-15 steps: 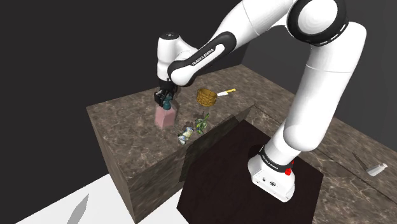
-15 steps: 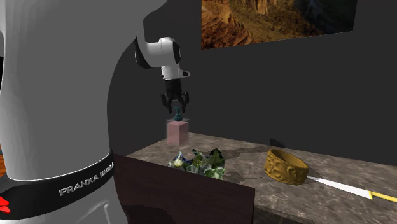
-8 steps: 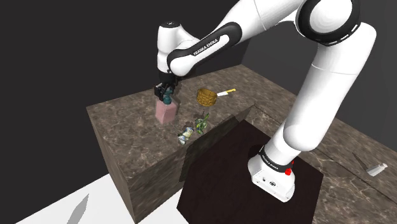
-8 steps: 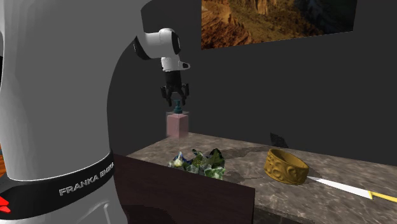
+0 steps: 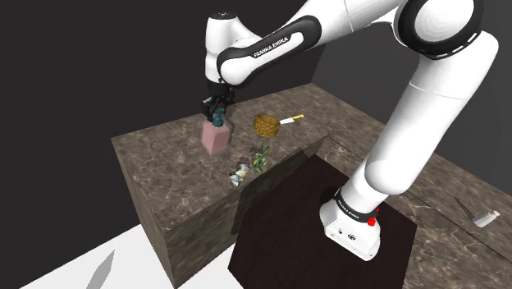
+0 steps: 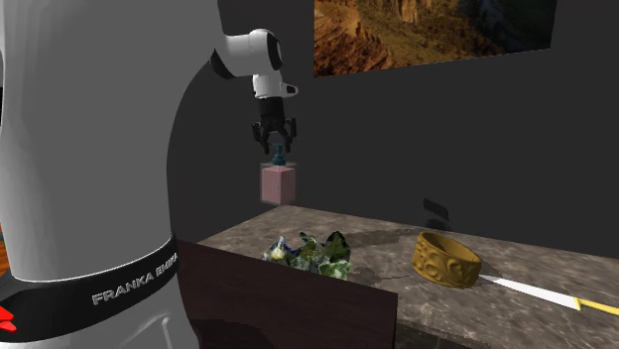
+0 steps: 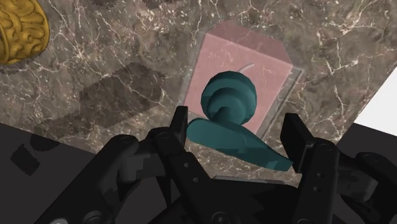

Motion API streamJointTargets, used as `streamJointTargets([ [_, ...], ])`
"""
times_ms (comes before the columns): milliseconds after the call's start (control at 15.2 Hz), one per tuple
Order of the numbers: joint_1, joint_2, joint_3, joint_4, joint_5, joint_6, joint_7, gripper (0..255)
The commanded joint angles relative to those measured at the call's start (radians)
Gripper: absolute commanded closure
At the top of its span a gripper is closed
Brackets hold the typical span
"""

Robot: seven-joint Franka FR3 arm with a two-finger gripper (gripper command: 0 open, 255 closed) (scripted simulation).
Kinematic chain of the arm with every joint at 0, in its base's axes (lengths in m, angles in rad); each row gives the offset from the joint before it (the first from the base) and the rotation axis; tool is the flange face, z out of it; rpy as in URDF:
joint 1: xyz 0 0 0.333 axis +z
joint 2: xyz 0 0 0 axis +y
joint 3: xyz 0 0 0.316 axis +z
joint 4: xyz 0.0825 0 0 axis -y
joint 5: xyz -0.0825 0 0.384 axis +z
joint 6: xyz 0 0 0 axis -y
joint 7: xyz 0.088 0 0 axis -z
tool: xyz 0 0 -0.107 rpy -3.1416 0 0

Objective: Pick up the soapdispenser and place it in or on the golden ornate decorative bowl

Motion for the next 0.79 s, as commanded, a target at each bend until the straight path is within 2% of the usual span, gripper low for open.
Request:
streamJointTargets([
  [0,-0.022,-0.010,-0.014,0.002,0.009,-0.007,-0.043,255],
  [726,-0.172,-0.037,-0.120,0.025,0.057,-0.024,-0.331,255],
])
